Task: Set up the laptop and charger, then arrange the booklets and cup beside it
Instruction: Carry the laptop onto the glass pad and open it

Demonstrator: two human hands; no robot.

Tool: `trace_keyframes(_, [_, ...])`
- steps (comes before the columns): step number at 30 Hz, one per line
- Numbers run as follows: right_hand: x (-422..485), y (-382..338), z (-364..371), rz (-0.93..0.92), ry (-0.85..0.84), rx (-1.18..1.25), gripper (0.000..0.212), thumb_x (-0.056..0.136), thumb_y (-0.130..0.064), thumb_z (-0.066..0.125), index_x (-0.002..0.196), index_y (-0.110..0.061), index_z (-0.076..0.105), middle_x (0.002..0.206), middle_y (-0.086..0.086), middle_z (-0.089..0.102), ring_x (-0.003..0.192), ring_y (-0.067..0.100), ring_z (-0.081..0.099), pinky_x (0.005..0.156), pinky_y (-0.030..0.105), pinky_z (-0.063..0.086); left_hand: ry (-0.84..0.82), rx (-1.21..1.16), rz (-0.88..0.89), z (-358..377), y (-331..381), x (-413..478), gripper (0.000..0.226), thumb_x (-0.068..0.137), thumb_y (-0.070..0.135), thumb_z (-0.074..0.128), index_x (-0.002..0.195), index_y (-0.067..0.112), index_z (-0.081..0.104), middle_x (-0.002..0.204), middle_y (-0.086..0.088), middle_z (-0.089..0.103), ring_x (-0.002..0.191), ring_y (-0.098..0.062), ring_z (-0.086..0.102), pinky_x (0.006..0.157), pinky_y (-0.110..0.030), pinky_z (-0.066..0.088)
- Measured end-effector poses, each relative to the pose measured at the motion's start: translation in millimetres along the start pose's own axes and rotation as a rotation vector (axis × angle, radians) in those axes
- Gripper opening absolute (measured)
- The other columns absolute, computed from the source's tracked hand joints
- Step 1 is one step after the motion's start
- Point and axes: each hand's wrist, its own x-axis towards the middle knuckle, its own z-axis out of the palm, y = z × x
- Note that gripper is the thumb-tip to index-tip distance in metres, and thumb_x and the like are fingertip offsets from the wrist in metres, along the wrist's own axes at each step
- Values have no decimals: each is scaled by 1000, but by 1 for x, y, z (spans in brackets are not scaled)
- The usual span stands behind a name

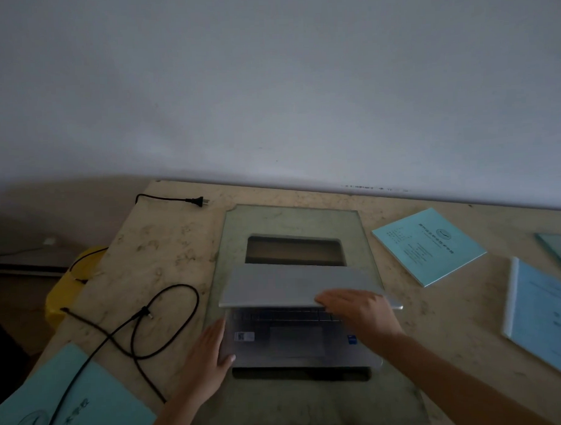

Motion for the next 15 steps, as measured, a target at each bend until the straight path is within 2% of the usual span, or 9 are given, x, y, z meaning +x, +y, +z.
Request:
trace_keyframes(3, [31, 7, -20, 75, 50, -33, 26, 80, -7, 71, 103, -19, 73, 93, -2, 77, 76, 12, 73, 66, 29, 61, -95, 35, -20, -8, 2, 9, 92, 89, 34, 58, 149, 19, -10, 160, 2, -5, 147, -15, 6, 118, -31, 14])
trace_keyframes(6, [56, 17, -30, 164, 130, -23, 20, 87, -13, 61, 102, -17, 74, 91, 1, 77, 73, 20, 73, 62, 33, 60, -191, 131, -38, -18, 9, 22, 103, 85, 34, 62, 146, 15, -19, 159, 0, -17, 147, -18, -4, 120, -34, 9])
trace_keyframes(10, [89, 32, -30, 235, 178, -45, 22, 91, -20, 53, 101, -16, 72, 90, 3, 76, 80, 25, 70, 81, 40, 49, -308, 206, -95, -27, 22, 36, 111, 82, 31, 67, 144, 11, -24, 157, -4, -22, 147, -22, -11, 120, -36, 5])
trace_keyframes(15, [127, 59, -16, 381, 171, -91, 22, 96, -26, 48, 106, -24, 67, 99, -3, 73, 101, 21, 62, 103, 44, 28, -351, 270, -121, -29, 27, 41, 113, 81, 29, 67, 144, 9, -25, 157, -6, -24, 146, -24, -14, 120, -37, 2])
